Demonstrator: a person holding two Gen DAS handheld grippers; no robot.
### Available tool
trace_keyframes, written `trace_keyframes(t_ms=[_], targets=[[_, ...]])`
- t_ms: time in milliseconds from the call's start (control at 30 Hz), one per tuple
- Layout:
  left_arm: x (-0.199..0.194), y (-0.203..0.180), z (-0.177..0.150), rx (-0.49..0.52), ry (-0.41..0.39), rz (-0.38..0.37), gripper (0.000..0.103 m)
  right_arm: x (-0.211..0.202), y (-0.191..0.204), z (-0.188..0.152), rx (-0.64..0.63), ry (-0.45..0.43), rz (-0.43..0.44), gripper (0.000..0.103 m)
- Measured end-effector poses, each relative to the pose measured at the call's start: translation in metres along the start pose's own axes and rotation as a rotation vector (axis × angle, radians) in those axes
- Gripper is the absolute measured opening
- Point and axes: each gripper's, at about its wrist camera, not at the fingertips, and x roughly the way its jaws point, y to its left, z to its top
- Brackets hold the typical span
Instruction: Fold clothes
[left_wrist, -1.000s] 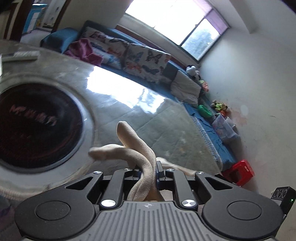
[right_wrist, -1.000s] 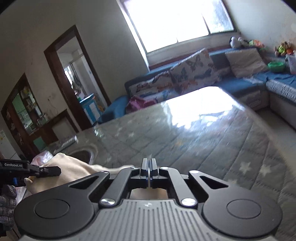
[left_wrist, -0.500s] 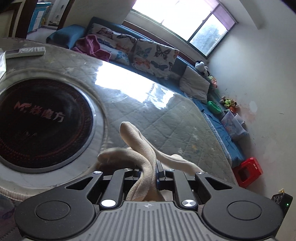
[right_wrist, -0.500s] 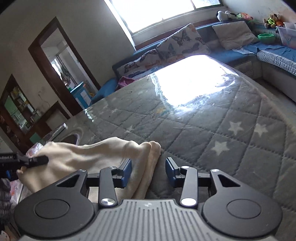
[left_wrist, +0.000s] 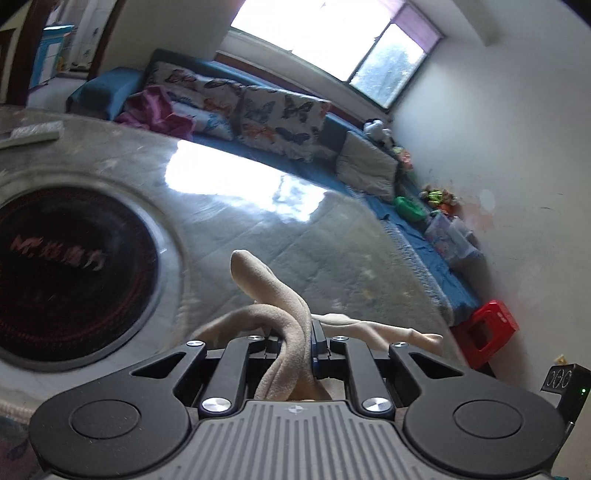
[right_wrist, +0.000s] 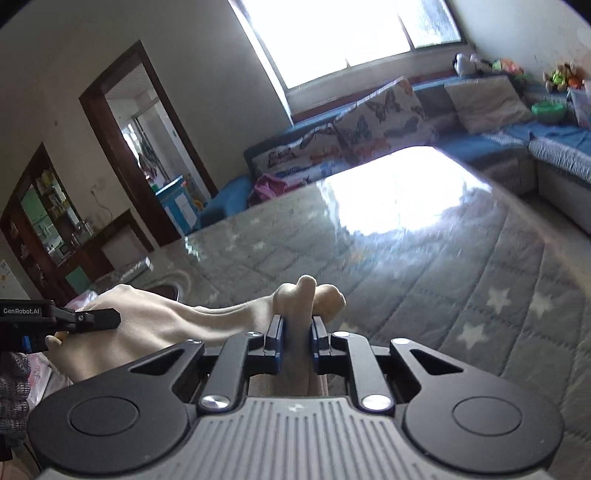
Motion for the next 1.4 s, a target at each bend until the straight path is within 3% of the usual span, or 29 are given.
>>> trace_keyframes(t_ms=[233, 367, 400, 500, 633, 767, 800, 1000, 1100, 1167, 1233, 1400], targets=[[0.028, -0.054, 0.016, 0.037, -0.005, -0.103, 0.014, -0.042, -0.022, 0.042, -0.057, -0.103, -0.112, 0.013], [0.054, -0.082, 0.016, 0.055, 0.01, -0.157, 0.014, -0.057, -0.043, 0.059, -0.092, -0.123, -0.209, 0.012], [0.061, -0.088, 0.014, 0.058, 0.017, -0.168, 0.014, -0.059, -0.049, 0.061, -0.094, -0.122, -0.232, 0.007], [0.085, -0.099, 0.005, 0.06, 0.064, -0.198, 0.014, -0.059, -0.066, 0.058, -0.084, -0.098, -0.297, 0.004], [0.117, -0.096, -0.02, 0.073, 0.179, -0.114, 0.015, -0.057, -0.088, 0.054, -0.067, -0.063, -0.376, 0.005], [0.122, -0.078, -0.027, 0.094, 0.197, -0.006, 0.016, -0.048, -0.092, 0.035, -0.044, -0.012, -0.34, 0.012], [0.122, -0.073, -0.026, 0.08, 0.201, -0.003, 0.016, -0.044, -0.09, 0.031, -0.041, 0.0, -0.331, 0.019], [0.128, -0.059, -0.025, 0.066, 0.218, 0.022, 0.018, -0.018, -0.11, 0.011, 0.07, 0.051, -0.295, 0.026], [0.131, -0.059, -0.028, 0.059, 0.236, 0.014, 0.017, -0.018, -0.114, 0.007, 0.086, 0.048, -0.267, 0.025], [0.132, -0.061, -0.029, 0.055, 0.248, -0.005, 0.017, -0.02, -0.114, 0.006, 0.078, 0.049, -0.257, 0.014], [0.132, -0.064, -0.033, 0.053, 0.269, -0.034, 0.017, -0.024, -0.109, 0.007, 0.027, 0.048, -0.296, 0.008], [0.134, -0.078, -0.05, 0.058, 0.33, -0.13, 0.021, -0.037, -0.111, 0.008, -0.043, 0.058, -0.439, 0.008]])
